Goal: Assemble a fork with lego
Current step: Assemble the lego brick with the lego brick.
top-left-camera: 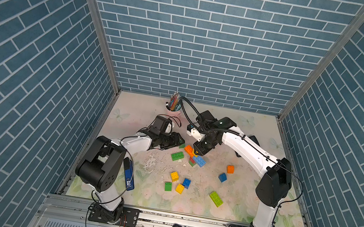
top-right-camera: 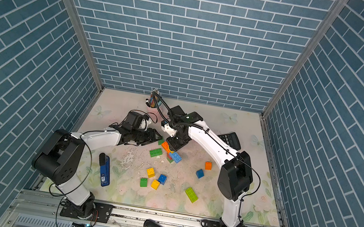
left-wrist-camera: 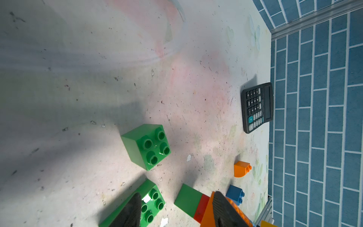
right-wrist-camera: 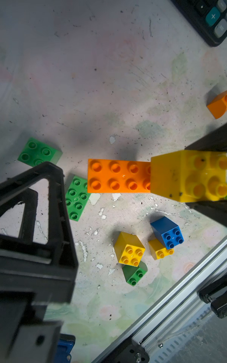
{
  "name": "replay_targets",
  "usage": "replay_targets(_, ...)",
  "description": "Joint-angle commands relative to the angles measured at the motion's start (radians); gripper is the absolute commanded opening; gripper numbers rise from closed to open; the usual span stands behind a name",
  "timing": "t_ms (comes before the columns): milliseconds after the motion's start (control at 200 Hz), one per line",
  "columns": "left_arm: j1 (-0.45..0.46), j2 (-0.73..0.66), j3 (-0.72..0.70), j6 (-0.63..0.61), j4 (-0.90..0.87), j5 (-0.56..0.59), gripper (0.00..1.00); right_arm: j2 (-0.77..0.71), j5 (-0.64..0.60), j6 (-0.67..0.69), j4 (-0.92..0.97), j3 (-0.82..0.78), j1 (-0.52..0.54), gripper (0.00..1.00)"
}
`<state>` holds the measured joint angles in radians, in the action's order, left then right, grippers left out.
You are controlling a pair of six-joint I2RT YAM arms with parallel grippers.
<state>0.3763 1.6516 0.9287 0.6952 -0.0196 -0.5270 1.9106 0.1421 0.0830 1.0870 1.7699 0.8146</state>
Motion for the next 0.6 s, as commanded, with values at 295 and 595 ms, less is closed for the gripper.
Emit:
replay_targets(295,0.013,0.024,0.029,-0.019,0.002,-0.022,0.60,0.034,0.000,-0.019,0.017,0.013,0.011,0.00)
replay_targets(595,0.023,0.020,0.024,-0.018,0.000,-0.021,0.60,0.032,-0.009,-0.043,0.024,-0.014,0.011,0.00)
